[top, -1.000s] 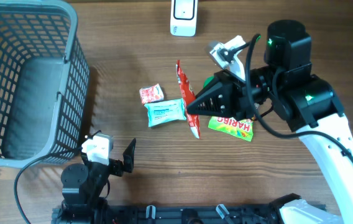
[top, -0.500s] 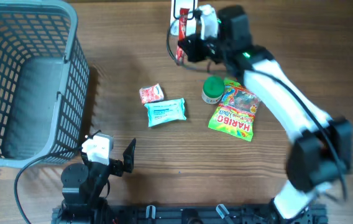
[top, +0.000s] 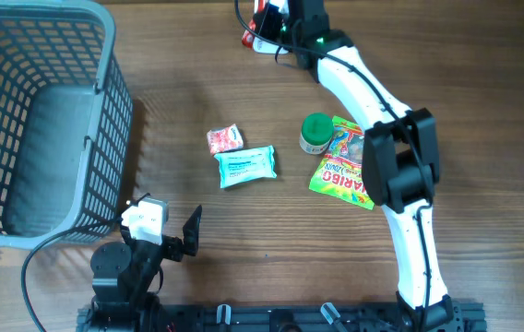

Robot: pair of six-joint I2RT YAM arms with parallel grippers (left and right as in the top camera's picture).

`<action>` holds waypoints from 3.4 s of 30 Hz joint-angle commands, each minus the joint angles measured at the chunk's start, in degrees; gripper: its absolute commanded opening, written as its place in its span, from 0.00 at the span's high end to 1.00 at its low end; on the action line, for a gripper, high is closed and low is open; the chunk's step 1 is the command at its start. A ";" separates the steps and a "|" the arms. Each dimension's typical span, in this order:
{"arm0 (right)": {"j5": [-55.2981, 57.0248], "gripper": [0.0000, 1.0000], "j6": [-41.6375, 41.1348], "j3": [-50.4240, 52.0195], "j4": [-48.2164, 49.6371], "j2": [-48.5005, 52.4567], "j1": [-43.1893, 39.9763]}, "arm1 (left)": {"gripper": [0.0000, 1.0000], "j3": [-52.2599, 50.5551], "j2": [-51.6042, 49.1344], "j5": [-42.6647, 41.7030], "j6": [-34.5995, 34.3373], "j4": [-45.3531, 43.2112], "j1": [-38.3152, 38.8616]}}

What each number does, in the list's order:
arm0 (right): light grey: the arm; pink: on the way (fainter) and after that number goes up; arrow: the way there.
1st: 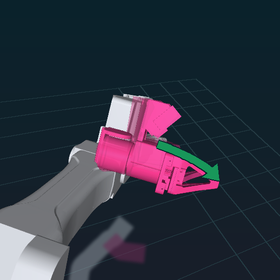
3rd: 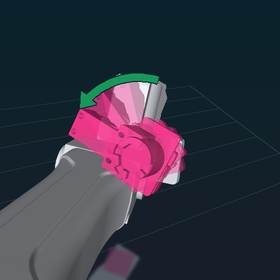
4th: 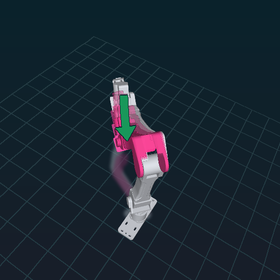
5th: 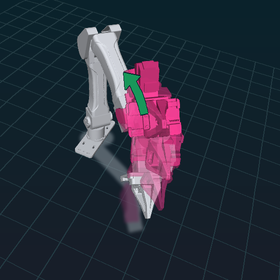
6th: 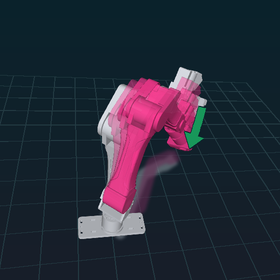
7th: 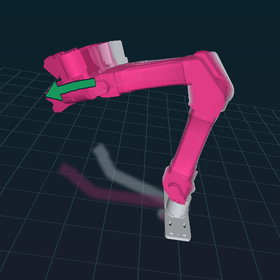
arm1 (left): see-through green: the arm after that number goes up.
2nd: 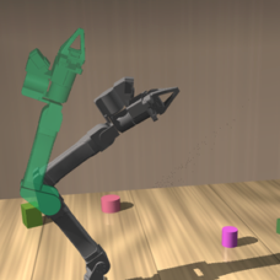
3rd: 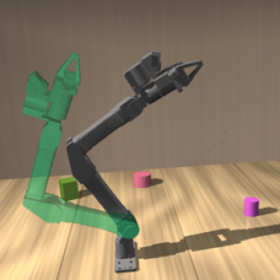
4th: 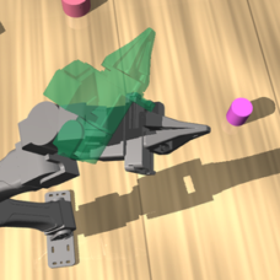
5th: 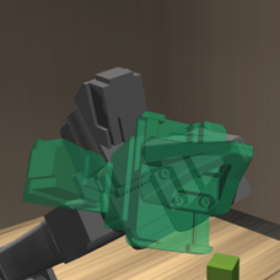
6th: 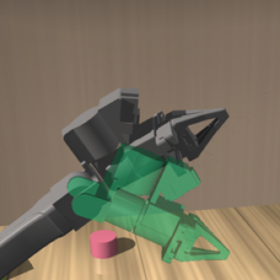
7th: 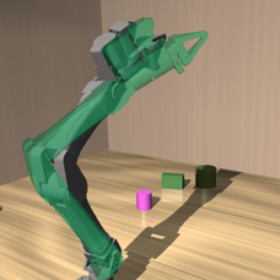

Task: Scan the item barcode
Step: 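Hold the sachet in front of the white scanner, then carry the sachet to the table's right side and release it, then reach the right gripper to the green-lidded jar and grasp it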

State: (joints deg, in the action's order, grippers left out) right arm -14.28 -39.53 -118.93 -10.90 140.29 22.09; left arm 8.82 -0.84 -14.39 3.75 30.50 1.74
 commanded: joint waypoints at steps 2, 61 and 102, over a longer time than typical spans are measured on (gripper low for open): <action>0.15 0.95 -5.42 -1.22 0.96 2.03 0.31 | 0.00 -0.35 0.20 0.55 0.46 -0.07 -0.37; -13.75 0.00 18.29 13.40 -64.30 -29.59 -26.12 | 0.00 -0.35 0.13 0.55 0.46 -0.07 -0.37; 13.18 0.27 3.37 20.72 -47.69 -10.73 1.53 | 0.00 -0.35 0.09 0.55 0.46 -0.07 -0.37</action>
State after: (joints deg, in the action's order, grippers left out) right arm 0.01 -36.21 -98.65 -58.87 127.72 23.14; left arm 8.82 -0.86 -14.39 3.75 30.50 1.74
